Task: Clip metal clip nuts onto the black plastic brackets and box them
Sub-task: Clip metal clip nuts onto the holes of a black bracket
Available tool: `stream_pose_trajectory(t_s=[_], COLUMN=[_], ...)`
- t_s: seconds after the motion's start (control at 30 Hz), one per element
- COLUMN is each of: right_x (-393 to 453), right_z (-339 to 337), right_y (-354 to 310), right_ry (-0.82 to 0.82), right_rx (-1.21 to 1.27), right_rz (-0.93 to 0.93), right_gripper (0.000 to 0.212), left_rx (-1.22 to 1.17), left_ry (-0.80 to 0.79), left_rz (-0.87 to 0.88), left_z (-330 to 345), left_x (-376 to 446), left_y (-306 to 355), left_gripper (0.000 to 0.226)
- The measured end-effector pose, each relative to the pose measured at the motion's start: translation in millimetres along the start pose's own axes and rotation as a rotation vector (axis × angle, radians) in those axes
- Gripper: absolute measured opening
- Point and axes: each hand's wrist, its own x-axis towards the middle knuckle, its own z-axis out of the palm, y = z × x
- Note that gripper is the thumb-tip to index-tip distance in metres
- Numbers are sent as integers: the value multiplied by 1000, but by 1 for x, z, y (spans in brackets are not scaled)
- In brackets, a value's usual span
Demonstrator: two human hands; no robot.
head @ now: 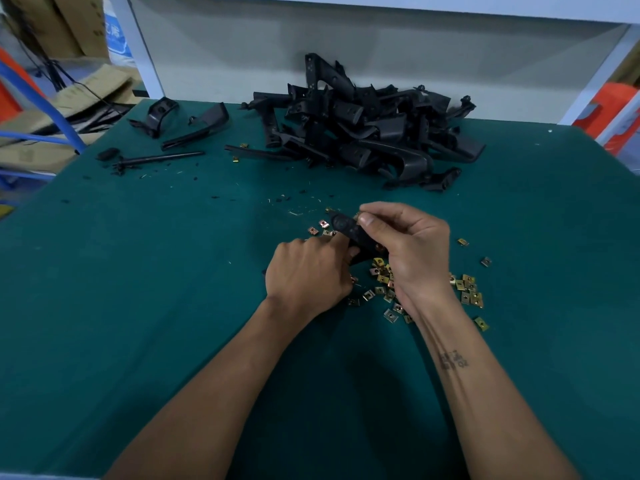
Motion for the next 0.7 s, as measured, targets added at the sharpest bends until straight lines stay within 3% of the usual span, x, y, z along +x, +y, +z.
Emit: stream_pose_trajectory(t_s=[0.7], right_x=[-1], right_z=[5], right_y=[6], right_ry=[80], right_rx=[38], right_rz=[2], right_gripper=[18], left_rx=[-70], left_ry=[-29], left_rz=[-20], left_z=[-2], left_x=[-2], left_y=[0], left_gripper=[32])
